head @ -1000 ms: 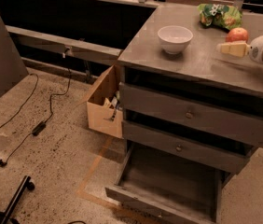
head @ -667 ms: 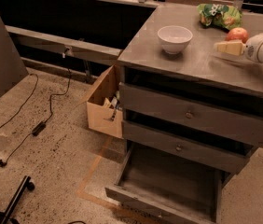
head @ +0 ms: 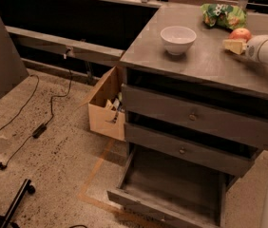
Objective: Place apple into bottom drawer
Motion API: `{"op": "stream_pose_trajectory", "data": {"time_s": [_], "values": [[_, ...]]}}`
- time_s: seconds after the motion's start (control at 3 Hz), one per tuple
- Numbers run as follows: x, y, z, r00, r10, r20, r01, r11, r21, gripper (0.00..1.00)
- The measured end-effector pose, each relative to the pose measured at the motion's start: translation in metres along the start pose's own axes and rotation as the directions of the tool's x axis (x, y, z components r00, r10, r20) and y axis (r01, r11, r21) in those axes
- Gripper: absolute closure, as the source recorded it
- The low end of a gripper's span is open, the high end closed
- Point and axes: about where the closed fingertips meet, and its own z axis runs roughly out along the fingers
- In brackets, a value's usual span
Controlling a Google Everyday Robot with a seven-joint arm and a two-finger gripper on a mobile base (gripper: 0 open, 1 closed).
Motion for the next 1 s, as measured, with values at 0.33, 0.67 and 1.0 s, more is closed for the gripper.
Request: {"op": "stream_pose_trajectory", "data": {"time_s": [0.33, 0.67, 1.0], "values": [[-0.001, 0.0, 0.003, 1.0, -0.003, -0.001, 0.003, 0.9999, -0.01, 0.63], [-0.002, 0.002, -0.021, 1.0, -0.02, -0.024, 0.019, 0.9987, -0.047, 0.86], [-0.004, 0.017, -0.078, 0.999, -0.021, -0.044, 0.015, 0.9903, -0.138, 1.0]]}}
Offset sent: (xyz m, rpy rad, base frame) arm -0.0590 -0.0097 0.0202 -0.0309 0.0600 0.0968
